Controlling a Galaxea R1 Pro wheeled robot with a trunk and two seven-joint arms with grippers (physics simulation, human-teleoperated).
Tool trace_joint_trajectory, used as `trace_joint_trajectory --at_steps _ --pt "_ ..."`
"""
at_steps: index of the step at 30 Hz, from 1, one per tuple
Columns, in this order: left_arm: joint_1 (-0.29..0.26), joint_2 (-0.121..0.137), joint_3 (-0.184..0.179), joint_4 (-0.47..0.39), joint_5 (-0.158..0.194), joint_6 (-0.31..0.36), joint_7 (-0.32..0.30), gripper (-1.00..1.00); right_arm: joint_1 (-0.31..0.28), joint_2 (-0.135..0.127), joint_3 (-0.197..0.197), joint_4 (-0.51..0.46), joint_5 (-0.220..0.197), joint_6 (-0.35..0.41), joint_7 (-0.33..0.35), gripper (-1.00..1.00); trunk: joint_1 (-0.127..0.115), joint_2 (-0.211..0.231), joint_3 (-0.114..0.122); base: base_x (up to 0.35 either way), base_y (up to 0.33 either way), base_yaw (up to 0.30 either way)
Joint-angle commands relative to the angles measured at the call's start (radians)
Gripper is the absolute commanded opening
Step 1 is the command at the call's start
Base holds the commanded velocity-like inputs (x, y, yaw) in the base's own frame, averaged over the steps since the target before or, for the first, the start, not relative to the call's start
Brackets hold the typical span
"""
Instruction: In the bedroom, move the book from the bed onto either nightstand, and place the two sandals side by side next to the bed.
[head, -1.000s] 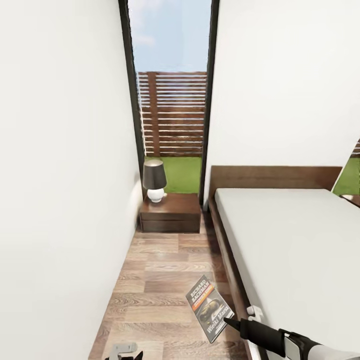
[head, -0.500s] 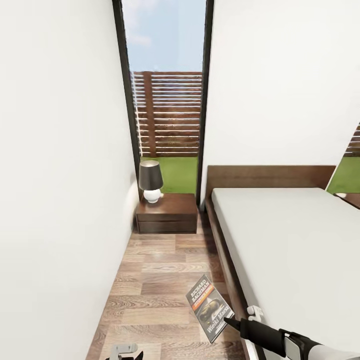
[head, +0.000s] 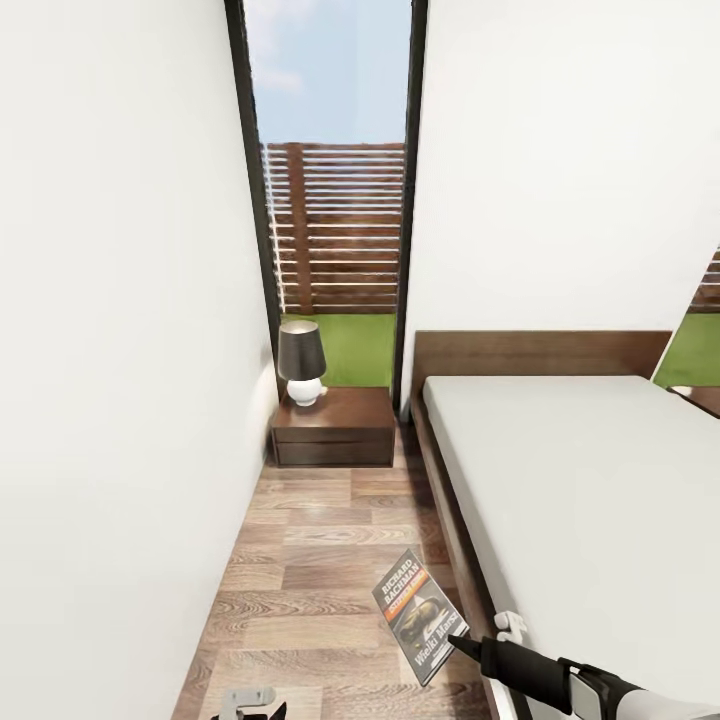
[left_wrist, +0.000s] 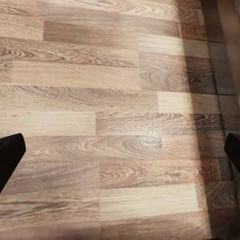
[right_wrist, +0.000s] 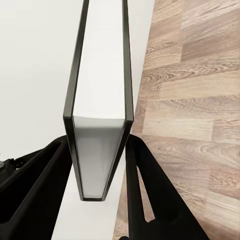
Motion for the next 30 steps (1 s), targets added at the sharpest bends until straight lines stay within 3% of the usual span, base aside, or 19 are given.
trace_joint_trajectory --at_steps 1,30 --pt "-0.001 0.0 0.008 0.001 -0.005 -0.002 -0.004 1.0 -0.002 0.0 0.007 0.003 -0.01 0.002 0.005 -1.0 0.0 -0.002 -0.002 0.127 0.0 0.0" --pt "-0.001 0.0 0.008 0.001 -0.005 -0.001 -0.004 1.0 -0.002 0.0 0.007 0.003 -0.01 0.002 0.005 -1.0 0.0 -0.002 -0.002 0.312 0.0 0.0"
